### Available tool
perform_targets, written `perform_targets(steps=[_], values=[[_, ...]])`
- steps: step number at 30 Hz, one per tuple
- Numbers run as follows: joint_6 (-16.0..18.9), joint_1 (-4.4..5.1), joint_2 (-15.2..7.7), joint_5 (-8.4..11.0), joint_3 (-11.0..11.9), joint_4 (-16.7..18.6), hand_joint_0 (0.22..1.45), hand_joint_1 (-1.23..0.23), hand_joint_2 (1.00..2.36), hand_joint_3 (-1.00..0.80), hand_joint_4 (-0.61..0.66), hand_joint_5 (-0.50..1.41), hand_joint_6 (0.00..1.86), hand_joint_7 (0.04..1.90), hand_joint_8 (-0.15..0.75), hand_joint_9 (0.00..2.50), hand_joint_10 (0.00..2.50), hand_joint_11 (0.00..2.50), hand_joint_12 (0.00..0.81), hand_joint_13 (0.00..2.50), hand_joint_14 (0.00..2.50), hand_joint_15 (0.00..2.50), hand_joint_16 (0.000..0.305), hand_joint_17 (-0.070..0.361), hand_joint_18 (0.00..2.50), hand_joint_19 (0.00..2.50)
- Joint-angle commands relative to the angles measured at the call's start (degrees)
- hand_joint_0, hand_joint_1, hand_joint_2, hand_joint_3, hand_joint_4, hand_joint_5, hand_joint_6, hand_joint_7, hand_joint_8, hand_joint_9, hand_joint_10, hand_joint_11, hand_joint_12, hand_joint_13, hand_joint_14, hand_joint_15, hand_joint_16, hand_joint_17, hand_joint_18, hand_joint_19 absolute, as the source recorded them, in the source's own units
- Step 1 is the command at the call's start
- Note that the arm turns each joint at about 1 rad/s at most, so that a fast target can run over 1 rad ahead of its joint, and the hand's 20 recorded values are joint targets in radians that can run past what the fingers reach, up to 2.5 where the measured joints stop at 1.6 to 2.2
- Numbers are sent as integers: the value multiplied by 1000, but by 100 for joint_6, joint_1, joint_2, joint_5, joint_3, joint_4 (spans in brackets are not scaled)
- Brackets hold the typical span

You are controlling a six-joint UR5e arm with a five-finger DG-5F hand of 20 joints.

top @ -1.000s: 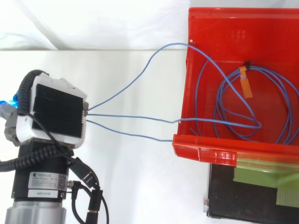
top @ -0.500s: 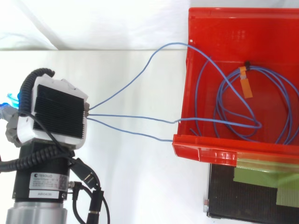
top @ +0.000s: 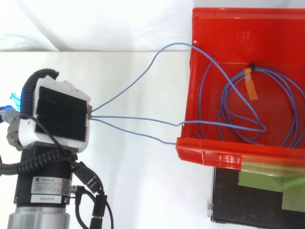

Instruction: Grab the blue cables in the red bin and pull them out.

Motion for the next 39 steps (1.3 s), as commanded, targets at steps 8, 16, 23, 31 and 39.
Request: perform_targets(steps=[8,16,23,31,39], values=[[6,-18,1,-9,2,9,823,-1115,1012,-606,399,410,971,319,385,865,196,1615,403,792,2500,616,54,121,997,924],[6,-26,1,0,2,9,842,-1135,1013,-535,394,378,940,334,383,799,198,1617,401,761,2500,595,55,123,960,941],[6,-26,1,-9,2,9,769,-1038,1008,-773,415,422,901,335,402,809,247,1571,404,772,2500,539,55,125,951,858],[6,-26,1,-36,2,9,672,-887,1000,-1000,440,531,802,370,442,855,309,1517,438,831,2500,487,64,144,979,599],[6,-35,1,-36,2,18,607,-822,1000,-1000,468,646,708,419,471,914,359,1454,464,898,2500,437,71,160,1041,430]])
